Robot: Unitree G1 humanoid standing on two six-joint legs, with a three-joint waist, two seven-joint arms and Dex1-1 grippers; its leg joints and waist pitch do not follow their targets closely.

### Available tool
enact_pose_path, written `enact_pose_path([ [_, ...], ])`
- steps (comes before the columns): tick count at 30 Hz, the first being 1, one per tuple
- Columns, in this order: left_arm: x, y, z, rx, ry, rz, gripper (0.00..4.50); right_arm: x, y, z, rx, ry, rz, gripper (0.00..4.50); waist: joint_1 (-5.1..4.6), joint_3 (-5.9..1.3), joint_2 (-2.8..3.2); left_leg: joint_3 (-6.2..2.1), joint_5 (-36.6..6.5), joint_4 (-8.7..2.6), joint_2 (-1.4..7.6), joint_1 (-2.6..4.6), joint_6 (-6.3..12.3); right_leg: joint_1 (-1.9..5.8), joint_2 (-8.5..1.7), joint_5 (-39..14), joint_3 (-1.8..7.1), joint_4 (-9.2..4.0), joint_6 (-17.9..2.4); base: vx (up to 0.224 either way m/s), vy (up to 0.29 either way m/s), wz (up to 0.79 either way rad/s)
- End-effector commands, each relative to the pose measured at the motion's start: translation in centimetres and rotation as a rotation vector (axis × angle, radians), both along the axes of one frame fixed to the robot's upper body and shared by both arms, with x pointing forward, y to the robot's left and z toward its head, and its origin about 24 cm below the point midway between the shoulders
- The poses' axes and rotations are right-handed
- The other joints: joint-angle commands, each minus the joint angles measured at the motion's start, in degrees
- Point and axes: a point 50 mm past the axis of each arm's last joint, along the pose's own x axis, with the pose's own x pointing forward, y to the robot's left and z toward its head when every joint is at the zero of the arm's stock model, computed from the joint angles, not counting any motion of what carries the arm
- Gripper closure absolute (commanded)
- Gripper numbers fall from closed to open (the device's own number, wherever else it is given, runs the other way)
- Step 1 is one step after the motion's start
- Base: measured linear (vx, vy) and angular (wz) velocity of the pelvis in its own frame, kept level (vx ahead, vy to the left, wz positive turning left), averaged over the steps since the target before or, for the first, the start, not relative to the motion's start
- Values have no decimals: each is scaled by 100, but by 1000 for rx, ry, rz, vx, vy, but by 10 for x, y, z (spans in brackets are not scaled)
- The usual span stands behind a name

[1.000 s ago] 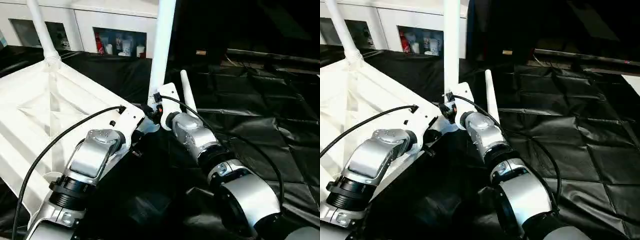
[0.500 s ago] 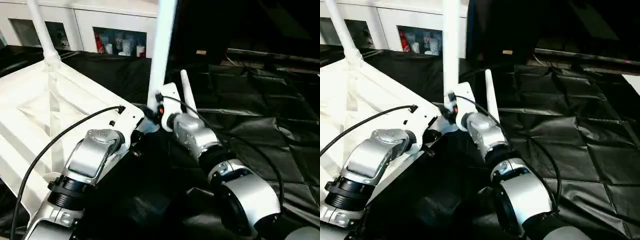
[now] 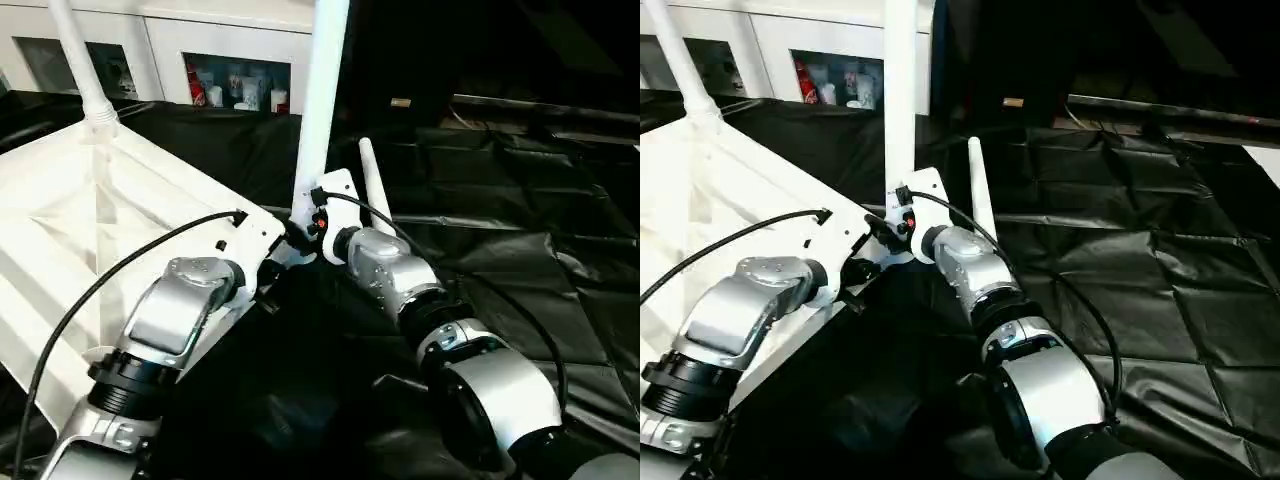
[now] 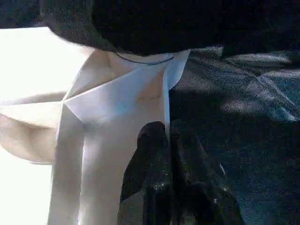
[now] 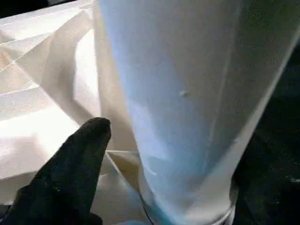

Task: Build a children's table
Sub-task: Insert table leg to table base

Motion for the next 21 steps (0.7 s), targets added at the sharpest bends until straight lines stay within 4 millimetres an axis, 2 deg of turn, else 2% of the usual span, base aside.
enact_pose_path([
  [1, -3, -10, 7, -27, -35, -96, 450, -11, 2, -23, -70, 94, 71, 8, 44, -243, 130, 29, -1118, -398, 95, -96, 97, 300, -392, -1331, 264, -435, -1157, 0, 0, 0],
  [4, -4, -9, 6, -28, -33, -110, 450, -8, -5, -19, -83, 74, 77, 8, 68, -275, 134, 56, -834, -365, 99, -75, 146, 317, -388, -869, 258, -387, -1328, 0, 0, 0],
  [6, -6, -7, 6, -27, -26, -131, 450, -5, -13, -15, -97, 55, 98, 8, 105, -340, 142, 83, -185, -296, 78, -90, 271, 362, -365, 109, 253, -269, -1532, 0, 0, 0],
  [8, -6, -6, 6, -21, -27, -140, 450, -4, -18, -14, -107, 49, 118, 8, 124, -359, 135, 94, 273, -248, 55, -122, 456, 383, -340, 852, 244, -201, -1688, 0, 0, 0],
  [9, -6, -5, 6, -19, -28, -142, 450, -4, -20, -14, -109, 48, 125, 8, 123, -341, 117, 101, 248, -246, 57, -131, 548, 378, -341, 898, 234, -206, -1743, 0, 0, 0],
  [12, -7, -2, 6, -16, -29, -150, 450, -4, -28, -11, -90, 32, 179, 8, 160, -336, 118, 103, 4, -253, 87, -110, 576, 383, -377, 510, 238, -230, -1770, 0, 0, 0],
  [14, -8, 0, 7, -16, -35, -168, 450, -5, -32, -5, -43, 10, 224, 8, 180, -336, 112, 104, -41, -248, 89, -111, 585, 390, -376, 461, 240, -231, -1740, 0, 0, 0],
  [21, -12, 6, 7, -9, -32, -213, 450, -10, -46, 2, -21, -39, 324, 8, 207, -349, 109, 98, 55, -221, 87, -111, 647, 395, -378, 496, 236, -208, -1777, 0, 0, 0],
])
